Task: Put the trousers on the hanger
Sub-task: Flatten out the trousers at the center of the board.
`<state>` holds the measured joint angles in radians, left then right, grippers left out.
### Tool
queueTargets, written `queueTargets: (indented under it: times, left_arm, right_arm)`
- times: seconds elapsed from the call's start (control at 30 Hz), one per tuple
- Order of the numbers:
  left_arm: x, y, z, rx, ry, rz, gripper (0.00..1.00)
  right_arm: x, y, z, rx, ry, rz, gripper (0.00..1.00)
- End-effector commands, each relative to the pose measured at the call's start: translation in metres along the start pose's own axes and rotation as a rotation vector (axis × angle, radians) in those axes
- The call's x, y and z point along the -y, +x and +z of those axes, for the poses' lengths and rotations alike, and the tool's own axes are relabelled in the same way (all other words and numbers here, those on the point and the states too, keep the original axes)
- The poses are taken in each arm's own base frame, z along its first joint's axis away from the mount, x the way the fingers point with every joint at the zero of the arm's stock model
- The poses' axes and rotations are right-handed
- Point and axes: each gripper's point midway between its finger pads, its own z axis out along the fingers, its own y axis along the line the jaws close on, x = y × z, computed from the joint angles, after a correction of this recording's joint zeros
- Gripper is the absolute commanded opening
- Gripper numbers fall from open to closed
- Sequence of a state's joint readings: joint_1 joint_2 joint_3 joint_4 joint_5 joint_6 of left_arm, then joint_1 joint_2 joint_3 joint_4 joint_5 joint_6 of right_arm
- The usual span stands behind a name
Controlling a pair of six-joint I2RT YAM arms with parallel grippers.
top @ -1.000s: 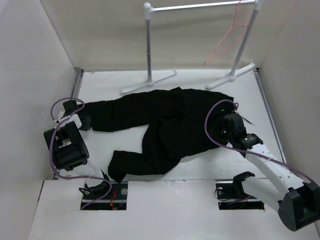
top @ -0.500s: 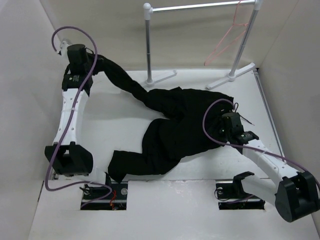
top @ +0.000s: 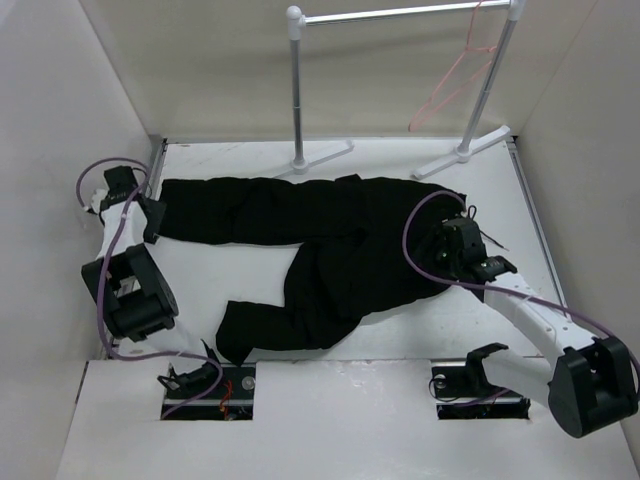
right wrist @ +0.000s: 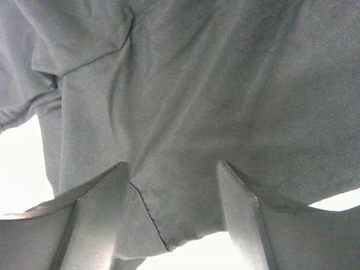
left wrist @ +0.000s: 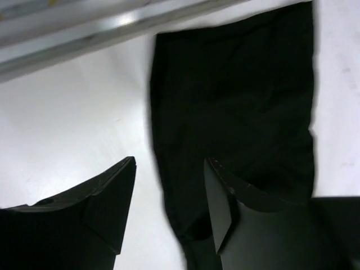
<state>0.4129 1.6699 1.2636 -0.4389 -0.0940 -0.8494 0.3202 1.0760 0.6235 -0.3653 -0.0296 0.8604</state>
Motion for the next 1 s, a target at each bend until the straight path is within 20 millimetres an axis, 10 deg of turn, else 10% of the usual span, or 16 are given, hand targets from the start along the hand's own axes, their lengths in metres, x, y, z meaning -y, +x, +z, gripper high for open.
queueTargets:
  times: [0.0, 0.13, 0.4, 0.53, 0.97]
  left_arm:
    - [0.000, -0.010, -0.058, 0.091, 0.075, 0.012, 0.50]
    - [-0.027, 0.054, -0.101, 0.022, 0.096, 0.165, 0.46]
    - [-0.148, 0.210, -0.135, -0.313, -0.094, 0.564, 0.44]
    - [-0.175, 0.221, -0.131, -0.279, -0.152, 0.572, 0.48]
    - [-0.172, 0.248, -0.069, -0.245, -0.194, 0.622, 0.43]
  right_arm:
    - [-0.028, -0.018, -0.006, 0.038, -0.082, -0.040, 0.65]
    - [-0.039, -0.007, -0.008, 0.008, -0.107, -0.084, 0.20]
    - [-0.042, 0.013, -0.002, -0.053, -0.102, -0.174, 0.30]
    - [-0.045, 0.014, -0.004, -0.062, -0.118, -0.188, 0.37]
    - [-0.044, 0.040, -0.006, -0.105, -0.129, -0.199, 0.45]
